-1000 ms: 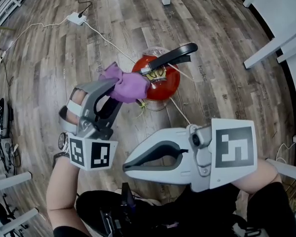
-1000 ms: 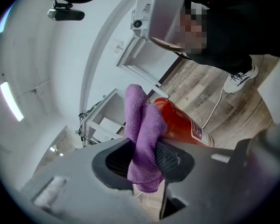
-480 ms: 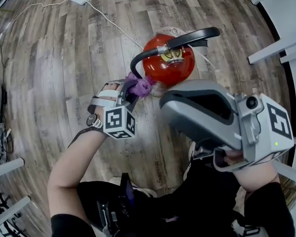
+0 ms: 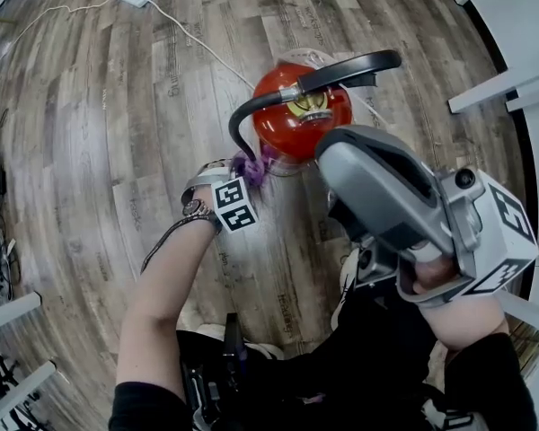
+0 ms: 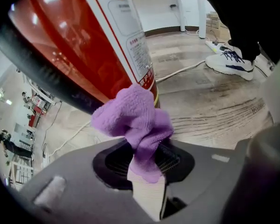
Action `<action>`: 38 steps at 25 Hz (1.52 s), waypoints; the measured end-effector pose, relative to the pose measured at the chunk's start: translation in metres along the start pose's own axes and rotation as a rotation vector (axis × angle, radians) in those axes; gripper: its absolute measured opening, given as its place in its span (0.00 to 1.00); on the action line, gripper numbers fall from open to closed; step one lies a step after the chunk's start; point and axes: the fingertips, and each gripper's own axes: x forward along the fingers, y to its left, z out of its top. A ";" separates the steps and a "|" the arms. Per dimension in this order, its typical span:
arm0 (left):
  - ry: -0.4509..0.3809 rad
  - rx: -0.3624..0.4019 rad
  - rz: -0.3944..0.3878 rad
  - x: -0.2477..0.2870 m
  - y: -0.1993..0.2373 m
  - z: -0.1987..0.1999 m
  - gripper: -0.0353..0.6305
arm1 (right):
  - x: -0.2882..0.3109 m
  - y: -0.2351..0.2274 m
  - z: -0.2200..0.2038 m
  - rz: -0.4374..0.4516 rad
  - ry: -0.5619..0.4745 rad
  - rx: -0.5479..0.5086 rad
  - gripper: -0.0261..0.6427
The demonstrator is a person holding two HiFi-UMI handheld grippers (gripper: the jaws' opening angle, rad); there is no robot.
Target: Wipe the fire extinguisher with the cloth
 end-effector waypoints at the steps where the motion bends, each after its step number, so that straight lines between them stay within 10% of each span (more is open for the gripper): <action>1: 0.002 -0.007 -0.003 0.002 0.000 -0.001 0.24 | -0.001 -0.002 0.000 -0.003 0.001 0.001 0.04; 12: -0.048 -0.154 -0.052 0.000 -0.003 0.002 0.24 | 0.005 -0.013 -0.009 -0.008 0.016 0.062 0.04; 19: -0.532 -0.757 -0.355 -0.074 0.002 0.045 0.24 | 0.001 -0.009 -0.013 -0.021 0.028 0.105 0.04; 27: -0.794 -1.191 -0.325 -0.234 0.006 0.050 0.23 | -0.029 -0.029 -0.063 -0.316 0.201 0.042 0.04; 38: -0.848 -1.315 -0.442 -0.494 -0.093 0.133 0.23 | -0.037 0.137 -0.014 -0.352 0.440 0.201 0.04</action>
